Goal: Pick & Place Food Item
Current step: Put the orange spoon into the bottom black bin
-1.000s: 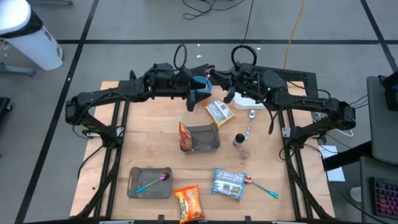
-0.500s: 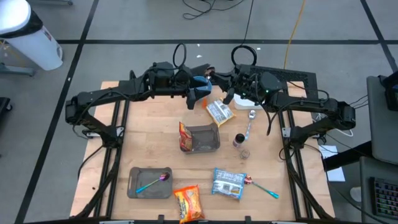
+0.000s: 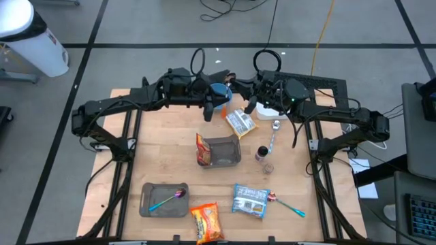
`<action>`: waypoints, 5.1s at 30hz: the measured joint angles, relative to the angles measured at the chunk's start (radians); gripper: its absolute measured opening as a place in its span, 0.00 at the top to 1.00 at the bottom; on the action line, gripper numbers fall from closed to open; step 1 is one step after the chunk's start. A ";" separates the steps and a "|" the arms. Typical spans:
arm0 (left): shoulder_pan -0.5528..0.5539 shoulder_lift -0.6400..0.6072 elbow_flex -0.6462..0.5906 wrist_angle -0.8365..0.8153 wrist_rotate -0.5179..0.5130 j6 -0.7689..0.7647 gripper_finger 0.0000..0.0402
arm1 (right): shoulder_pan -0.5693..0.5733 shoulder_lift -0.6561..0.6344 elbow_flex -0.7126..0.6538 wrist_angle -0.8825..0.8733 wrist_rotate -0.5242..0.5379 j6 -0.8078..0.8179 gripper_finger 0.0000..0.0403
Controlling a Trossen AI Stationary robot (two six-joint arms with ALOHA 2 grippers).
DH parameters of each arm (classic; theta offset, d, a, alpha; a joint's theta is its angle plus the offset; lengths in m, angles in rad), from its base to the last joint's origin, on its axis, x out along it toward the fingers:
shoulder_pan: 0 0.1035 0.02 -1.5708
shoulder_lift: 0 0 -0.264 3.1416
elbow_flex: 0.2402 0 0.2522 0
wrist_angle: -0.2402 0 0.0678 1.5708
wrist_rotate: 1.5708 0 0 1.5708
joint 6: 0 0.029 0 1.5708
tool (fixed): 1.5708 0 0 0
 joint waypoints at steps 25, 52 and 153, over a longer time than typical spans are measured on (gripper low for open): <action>0.001 -0.031 0.101 -0.221 -0.005 0.049 0.98 | -0.034 -0.056 -0.001 0.016 -0.004 0.000 0.61; -0.494 -0.074 0.598 -1.162 -0.454 -0.463 0.99 | -0.092 -0.229 -0.071 -0.382 -0.137 0.065 0.45; -0.936 -0.098 -0.654 -0.383 0.092 -0.948 0.97 | 0.544 -0.228 -0.473 -0.054 0.599 0.325 0.48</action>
